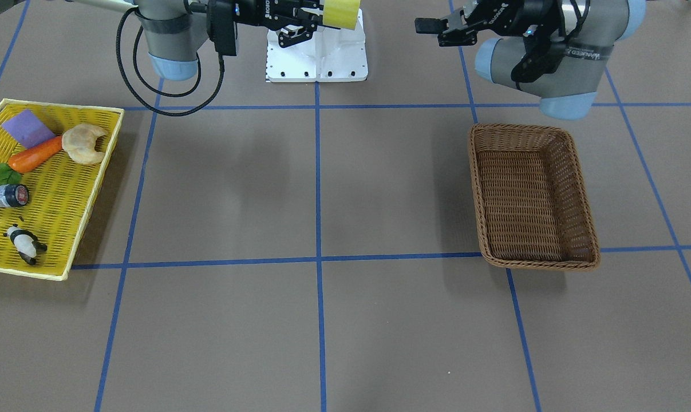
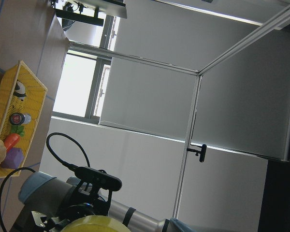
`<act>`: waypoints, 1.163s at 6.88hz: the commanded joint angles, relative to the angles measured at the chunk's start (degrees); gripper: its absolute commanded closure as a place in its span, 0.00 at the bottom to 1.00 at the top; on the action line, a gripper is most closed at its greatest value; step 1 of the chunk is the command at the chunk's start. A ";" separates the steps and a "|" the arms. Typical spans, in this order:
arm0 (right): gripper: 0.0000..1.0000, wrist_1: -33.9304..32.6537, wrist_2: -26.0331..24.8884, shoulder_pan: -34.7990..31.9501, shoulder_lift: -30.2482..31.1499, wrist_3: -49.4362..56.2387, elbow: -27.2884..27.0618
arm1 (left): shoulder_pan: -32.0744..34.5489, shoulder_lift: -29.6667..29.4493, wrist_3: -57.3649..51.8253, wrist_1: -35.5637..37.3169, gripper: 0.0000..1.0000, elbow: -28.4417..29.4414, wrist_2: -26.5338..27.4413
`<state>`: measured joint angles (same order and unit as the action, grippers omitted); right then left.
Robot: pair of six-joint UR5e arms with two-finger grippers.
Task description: Move tape to another basket
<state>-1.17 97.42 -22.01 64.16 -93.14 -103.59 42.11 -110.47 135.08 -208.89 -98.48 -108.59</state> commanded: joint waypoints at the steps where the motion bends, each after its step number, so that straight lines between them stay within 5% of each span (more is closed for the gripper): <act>1: 1.00 -0.06 0.05 -0.05 0.09 0.07 0.67 | -1.93 -1.41 -0.17 0.67 0.02 0.30 0.04; 8: 1.00 -0.06 0.05 -0.05 0.09 0.07 1.90 | -5.80 -4.31 -0.61 3.66 0.03 0.57 0.04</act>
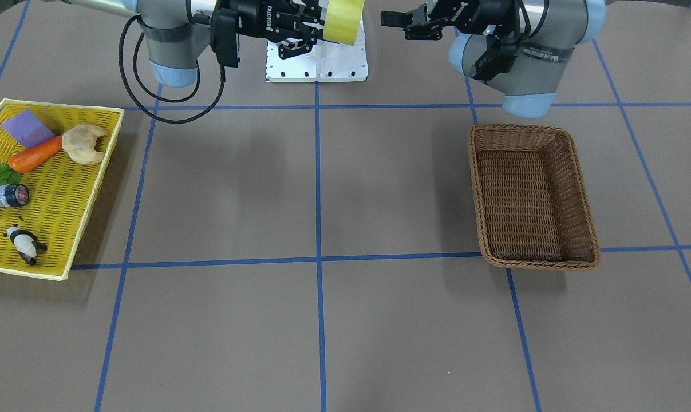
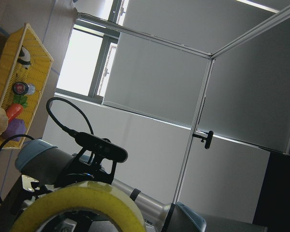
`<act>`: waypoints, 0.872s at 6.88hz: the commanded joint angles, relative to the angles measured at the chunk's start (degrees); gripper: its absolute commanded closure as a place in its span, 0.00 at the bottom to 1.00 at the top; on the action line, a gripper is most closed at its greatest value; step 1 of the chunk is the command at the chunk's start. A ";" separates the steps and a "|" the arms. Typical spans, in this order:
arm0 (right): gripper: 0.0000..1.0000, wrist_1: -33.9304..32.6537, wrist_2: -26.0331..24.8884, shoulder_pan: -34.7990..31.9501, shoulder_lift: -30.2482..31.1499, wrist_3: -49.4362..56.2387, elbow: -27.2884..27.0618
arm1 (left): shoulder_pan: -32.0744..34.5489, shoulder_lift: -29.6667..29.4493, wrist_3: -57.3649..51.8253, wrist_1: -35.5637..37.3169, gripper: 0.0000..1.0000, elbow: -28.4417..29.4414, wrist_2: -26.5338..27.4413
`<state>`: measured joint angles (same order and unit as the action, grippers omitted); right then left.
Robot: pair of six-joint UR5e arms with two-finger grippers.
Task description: Move tape to another basket
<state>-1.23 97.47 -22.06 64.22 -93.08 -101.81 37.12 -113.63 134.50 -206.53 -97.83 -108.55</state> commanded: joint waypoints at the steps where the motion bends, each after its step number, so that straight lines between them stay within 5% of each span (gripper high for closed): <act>1: 1.00 0.09 0.00 0.00 -0.06 0.00 0.12 | -1.52 -1.24 -0.03 1.39 0.03 0.01 0.09; 6: 1.00 0.09 -0.09 0.00 -0.15 0.00 0.47 | -3.63 -1.42 -0.03 1.39 0.06 -0.17 0.09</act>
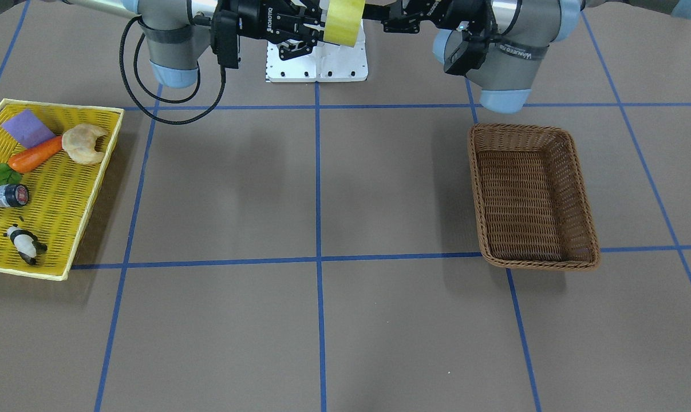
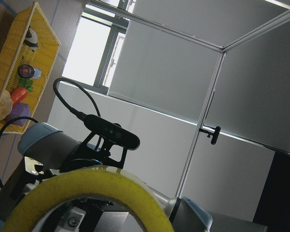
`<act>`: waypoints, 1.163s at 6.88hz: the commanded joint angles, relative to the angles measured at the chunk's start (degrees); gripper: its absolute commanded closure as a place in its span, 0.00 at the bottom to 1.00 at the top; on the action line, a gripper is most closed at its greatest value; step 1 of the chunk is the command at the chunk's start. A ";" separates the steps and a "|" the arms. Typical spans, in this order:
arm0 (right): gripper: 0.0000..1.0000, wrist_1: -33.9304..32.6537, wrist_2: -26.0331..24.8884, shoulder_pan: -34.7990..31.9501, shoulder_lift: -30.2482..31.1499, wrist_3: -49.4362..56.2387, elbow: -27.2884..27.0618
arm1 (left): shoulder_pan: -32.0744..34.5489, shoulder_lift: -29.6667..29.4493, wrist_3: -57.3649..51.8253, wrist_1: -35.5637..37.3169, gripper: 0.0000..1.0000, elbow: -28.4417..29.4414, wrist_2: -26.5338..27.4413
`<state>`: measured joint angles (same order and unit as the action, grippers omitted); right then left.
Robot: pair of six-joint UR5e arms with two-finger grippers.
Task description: Move tape to another basket
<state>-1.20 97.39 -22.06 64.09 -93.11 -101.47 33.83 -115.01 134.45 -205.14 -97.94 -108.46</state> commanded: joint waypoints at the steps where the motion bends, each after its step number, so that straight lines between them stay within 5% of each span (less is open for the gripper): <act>1: 1.00 0.06 0.00 0.00 -0.01 0.12 0.22 | -0.51 -0.39 0.02 0.09 0.14 -0.06 0.00; 5: 1.00 0.06 -0.18 0.00 -0.19 0.20 0.31 | -1.48 -1.01 -0.07 0.09 0.19 -0.06 0.00; 8: 1.00 0.06 -0.35 0.00 -0.19 0.21 0.31 | -1.92 -1.27 -0.07 1.66 0.36 -0.32 0.00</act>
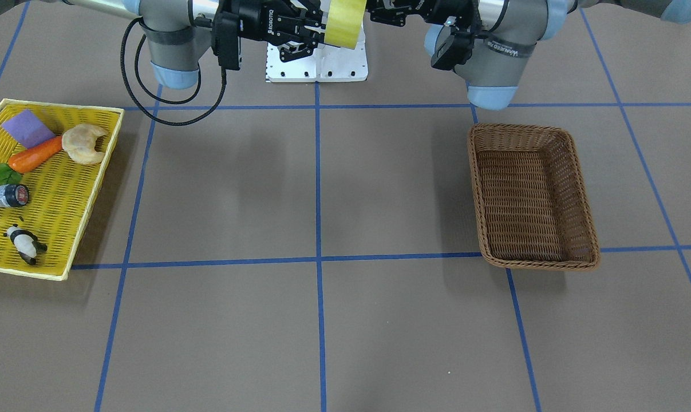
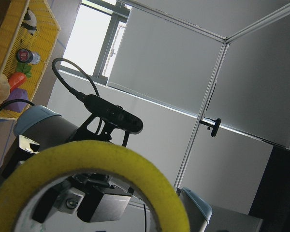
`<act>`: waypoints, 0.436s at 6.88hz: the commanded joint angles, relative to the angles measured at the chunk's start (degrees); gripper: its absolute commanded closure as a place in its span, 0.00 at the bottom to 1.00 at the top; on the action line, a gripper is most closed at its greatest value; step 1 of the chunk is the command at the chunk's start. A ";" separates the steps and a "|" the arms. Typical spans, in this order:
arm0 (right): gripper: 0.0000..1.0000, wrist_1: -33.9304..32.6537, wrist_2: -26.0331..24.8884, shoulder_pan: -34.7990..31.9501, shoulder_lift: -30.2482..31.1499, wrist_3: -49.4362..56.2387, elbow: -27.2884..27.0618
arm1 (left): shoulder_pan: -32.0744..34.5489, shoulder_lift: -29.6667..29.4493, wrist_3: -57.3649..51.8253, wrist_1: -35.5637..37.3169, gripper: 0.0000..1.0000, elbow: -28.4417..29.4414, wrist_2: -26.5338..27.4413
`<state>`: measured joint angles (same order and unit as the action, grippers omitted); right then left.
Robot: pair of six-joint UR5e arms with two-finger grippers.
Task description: Move tape to another basket
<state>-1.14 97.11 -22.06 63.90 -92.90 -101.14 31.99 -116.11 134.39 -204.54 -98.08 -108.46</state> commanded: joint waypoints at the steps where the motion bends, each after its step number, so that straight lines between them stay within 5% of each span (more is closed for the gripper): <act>1: 1.00 0.00 -0.08 0.00 0.00 0.00 -0.02 | -0.17 -0.43 0.00 1.16 0.40 -0.18 0.00; 3: 1.00 0.09 -0.08 0.00 0.08 0.00 0.06 | -0.08 -0.43 0.00 1.17 0.49 -0.18 0.00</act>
<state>-1.12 97.03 -22.06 63.91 -92.90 -101.12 31.89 -116.50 134.38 -203.44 -98.25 -108.46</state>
